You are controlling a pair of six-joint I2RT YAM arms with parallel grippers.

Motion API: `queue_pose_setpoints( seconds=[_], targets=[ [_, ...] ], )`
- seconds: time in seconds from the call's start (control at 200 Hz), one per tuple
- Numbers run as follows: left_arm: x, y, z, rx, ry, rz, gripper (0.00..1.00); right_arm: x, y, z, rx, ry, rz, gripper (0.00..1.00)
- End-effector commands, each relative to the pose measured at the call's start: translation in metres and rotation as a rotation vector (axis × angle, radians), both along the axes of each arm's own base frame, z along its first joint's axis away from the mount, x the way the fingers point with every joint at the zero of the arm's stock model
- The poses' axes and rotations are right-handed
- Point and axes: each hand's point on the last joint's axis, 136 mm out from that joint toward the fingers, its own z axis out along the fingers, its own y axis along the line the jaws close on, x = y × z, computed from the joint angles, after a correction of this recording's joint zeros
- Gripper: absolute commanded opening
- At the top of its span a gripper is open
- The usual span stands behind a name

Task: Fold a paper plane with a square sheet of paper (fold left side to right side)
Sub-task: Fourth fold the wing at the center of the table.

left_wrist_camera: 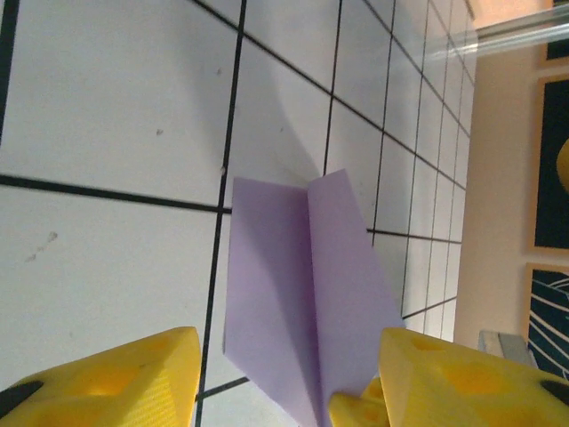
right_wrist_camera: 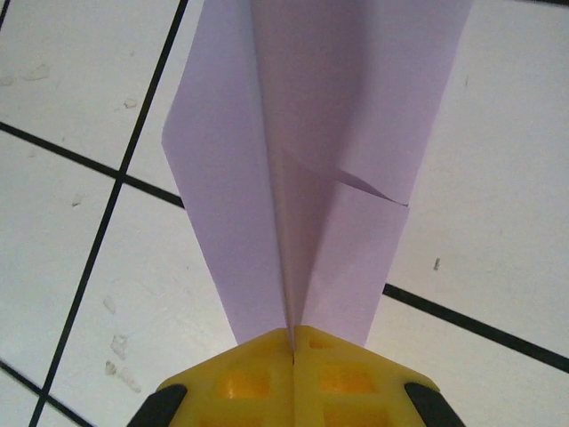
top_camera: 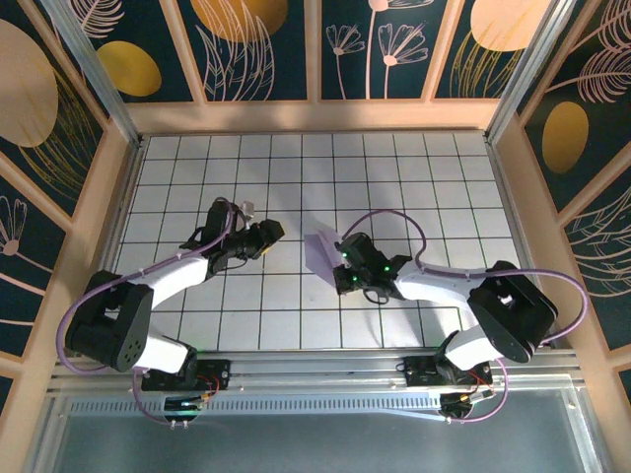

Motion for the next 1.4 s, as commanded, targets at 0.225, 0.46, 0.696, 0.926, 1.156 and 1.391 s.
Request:
queue_pose_setpoints(
  seconds=[0.225, 0.46, 0.696, 0.926, 1.156, 1.391],
  targets=[
    [-0.022, -0.037, -0.017, -0.012, 0.043, -0.127, 0.54, -0.016, 0.008, -0.006, 0.134, 0.082, 0.090, 0.00],
    [-0.032, -0.057, -0.032, -0.012, 0.090, -0.157, 0.50, -0.021, 0.006, -0.013, 0.183, 0.130, 0.097, 0.00],
    [-0.031, -0.079, -0.040, -0.009, 0.113, -0.183, 0.46, -0.022, 0.005, -0.016, 0.194, 0.148, 0.102, 0.00],
    [-0.029, -0.094, -0.041, 0.009, 0.117, -0.206, 0.43, -0.021, 0.005, -0.016, 0.204, 0.149, 0.100, 0.00],
    [-0.028, -0.100, -0.063, 0.048, 0.169, -0.217, 0.43, -0.021, 0.005, -0.017, 0.203, 0.154, 0.102, 0.00],
    [-0.022, -0.101, -0.069, 0.081, 0.176, -0.211, 0.43, -0.023, 0.006, -0.021, 0.208, 0.172, 0.110, 0.00]
  ],
)
